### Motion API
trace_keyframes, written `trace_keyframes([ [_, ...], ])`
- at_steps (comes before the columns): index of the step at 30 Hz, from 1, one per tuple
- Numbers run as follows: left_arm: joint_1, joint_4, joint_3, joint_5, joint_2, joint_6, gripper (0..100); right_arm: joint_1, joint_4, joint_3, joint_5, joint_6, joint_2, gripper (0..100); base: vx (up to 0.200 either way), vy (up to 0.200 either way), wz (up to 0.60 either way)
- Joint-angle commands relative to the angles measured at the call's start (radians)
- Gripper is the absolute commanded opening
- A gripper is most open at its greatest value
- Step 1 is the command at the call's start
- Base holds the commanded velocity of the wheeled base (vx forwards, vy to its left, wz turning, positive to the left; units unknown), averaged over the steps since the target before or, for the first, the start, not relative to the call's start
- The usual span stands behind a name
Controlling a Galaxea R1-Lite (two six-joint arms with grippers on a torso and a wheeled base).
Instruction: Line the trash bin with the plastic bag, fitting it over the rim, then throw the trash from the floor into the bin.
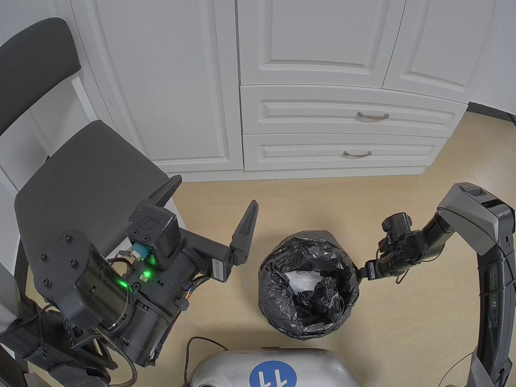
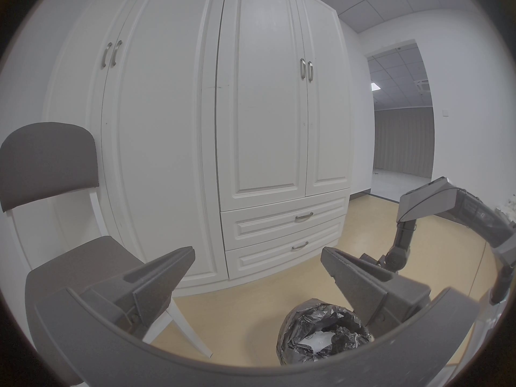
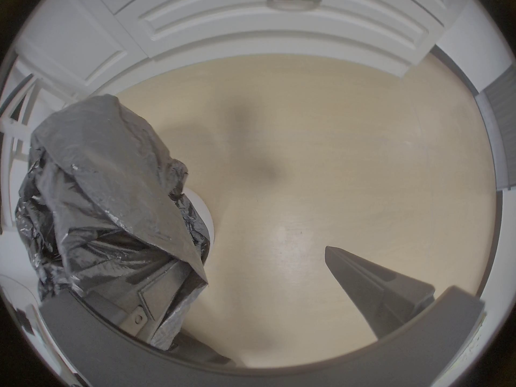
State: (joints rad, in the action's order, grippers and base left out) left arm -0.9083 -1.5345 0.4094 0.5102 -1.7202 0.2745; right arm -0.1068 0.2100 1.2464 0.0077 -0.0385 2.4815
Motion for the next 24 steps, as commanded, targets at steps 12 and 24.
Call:
trace_keyframes([
  [12, 0.000, 0.000, -0.009, 0.001, 0.007, -0.003, 100, 0.002, -0.135, -0.022, 0.115, -0.061, -0.181, 100, 0.000, 0.000, 0.00],
  [24, 0.054, 0.002, -0.021, -0.007, 0.208, 0.025, 100, 0.032, 0.009, -0.467, 0.186, 0.127, -0.869, 100, 0.000, 0.000, 0.00],
])
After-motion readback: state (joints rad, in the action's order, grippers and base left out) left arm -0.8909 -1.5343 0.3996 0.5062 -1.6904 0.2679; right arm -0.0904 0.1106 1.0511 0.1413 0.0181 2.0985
